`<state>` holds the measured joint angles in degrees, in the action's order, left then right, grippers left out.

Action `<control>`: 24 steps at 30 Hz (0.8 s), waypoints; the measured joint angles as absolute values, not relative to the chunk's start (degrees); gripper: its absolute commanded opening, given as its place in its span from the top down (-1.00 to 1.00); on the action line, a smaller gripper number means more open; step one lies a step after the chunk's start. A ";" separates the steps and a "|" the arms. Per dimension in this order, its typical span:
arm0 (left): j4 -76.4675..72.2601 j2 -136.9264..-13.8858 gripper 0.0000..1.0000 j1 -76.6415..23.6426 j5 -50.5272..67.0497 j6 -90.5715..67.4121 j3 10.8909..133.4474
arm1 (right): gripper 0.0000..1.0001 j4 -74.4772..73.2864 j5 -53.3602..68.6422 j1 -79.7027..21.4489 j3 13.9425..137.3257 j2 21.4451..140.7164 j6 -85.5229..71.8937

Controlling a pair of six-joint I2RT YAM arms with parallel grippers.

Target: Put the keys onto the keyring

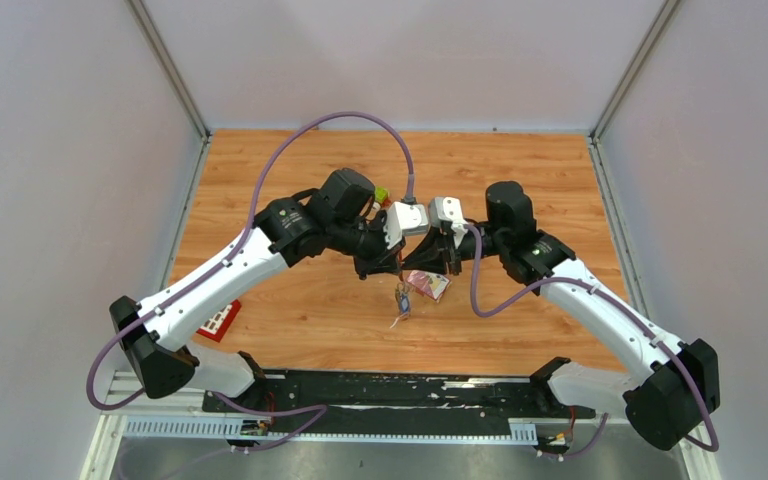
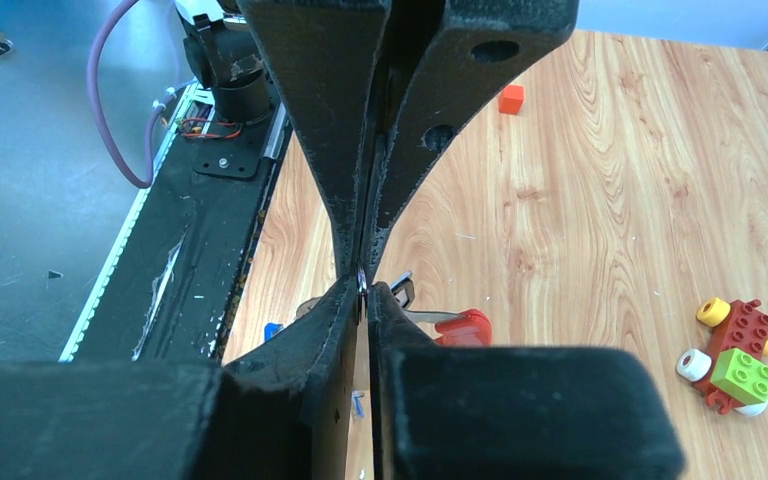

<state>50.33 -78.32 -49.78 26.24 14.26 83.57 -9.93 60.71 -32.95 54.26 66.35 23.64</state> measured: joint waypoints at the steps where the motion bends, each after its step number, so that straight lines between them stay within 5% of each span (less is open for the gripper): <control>1: 50.33 -78.32 1.00 -49.78 26.26 14.24 83.55 | 0.81 -9.96 60.71 -32.95 54.26 66.35 23.64; 4: 50.30 -78.32 1.00 -49.78 26.28 14.24 83.50 | 1.00 -9.98 60.75 -32.95 54.26 66.35 23.55; 8: 50.09 -78.32 1.00 -49.78 26.44 14.26 83.40 | 1.00 -10.00 60.84 -32.95 54.26 66.32 22.90; 15: 47.16 -77.03 0.20 -49.78 26.68 16.86 81.21 | 1.00 -10.57 60.75 -32.25 54.37 66.13 20.67; 24: 36.49 -65.60 0.05 -48.88 25.56 27.53 70.28 | 1.00 -8.78 62.83 -29.87 56.40 65.14 13.26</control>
